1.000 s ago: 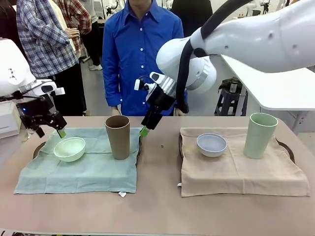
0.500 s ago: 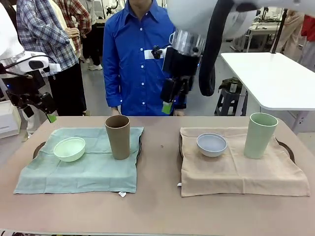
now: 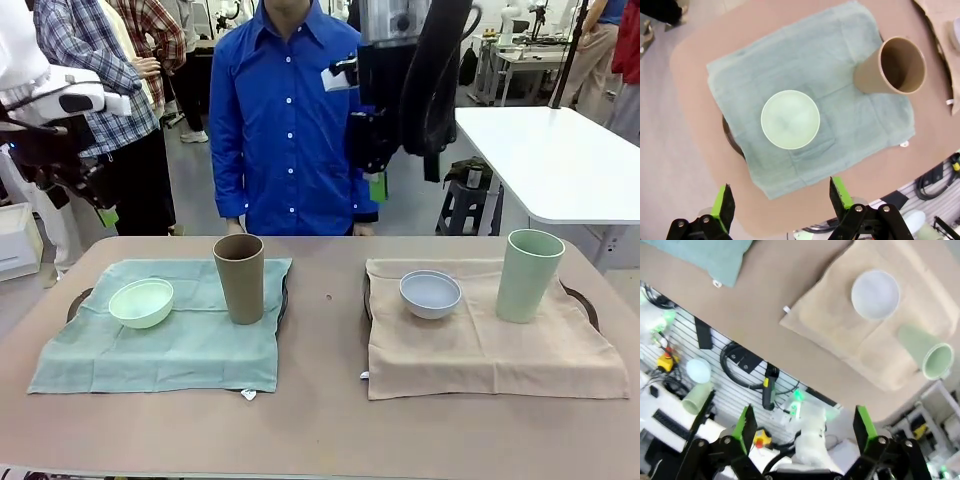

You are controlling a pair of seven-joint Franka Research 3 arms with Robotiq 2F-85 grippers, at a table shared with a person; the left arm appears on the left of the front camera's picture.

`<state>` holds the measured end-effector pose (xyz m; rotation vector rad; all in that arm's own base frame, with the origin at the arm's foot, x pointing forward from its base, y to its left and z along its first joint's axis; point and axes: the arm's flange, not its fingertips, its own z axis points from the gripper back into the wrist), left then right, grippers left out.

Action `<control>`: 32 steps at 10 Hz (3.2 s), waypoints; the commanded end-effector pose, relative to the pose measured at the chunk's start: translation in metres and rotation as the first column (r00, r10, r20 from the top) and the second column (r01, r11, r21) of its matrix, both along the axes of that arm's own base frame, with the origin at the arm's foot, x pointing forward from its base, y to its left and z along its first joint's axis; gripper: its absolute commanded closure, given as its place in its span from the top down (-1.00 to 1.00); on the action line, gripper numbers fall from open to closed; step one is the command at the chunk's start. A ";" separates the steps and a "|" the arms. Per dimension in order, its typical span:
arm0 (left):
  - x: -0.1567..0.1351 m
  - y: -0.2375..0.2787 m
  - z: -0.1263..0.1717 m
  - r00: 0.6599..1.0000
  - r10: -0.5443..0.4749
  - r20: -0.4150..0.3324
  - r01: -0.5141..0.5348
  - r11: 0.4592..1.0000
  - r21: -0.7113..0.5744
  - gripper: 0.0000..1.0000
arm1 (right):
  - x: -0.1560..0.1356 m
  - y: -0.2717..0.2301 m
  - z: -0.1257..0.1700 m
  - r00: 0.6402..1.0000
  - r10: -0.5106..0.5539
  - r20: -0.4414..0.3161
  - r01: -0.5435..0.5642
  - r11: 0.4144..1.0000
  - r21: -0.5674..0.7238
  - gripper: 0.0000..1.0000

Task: Set up a tray with a mat and arrange the tableware.
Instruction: Place the Picnic Bowl and Reusable plastic cup back onto the Handle tray in front of the human's position.

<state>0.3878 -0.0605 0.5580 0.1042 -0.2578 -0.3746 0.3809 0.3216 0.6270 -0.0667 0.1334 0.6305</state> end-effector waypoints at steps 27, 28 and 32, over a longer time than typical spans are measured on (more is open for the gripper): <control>0.046 0.140 0.025 0.961 0.186 -0.205 -0.274 0.736 -0.619 1.00 | -0.006 -0.351 0.055 0.758 -0.625 -0.185 0.557 0.475 0.681 1.00; 0.046 0.141 0.027 0.962 0.184 -0.201 -0.271 0.724 -0.635 1.00 | -0.013 -0.377 0.047 0.724 -0.656 -0.214 0.584 0.418 0.696 1.00; 0.048 0.148 0.030 0.951 0.139 -0.275 -0.301 0.606 -0.736 1.00 | -0.031 -0.438 0.029 0.788 -0.565 -0.244 0.506 0.369 0.780 1.00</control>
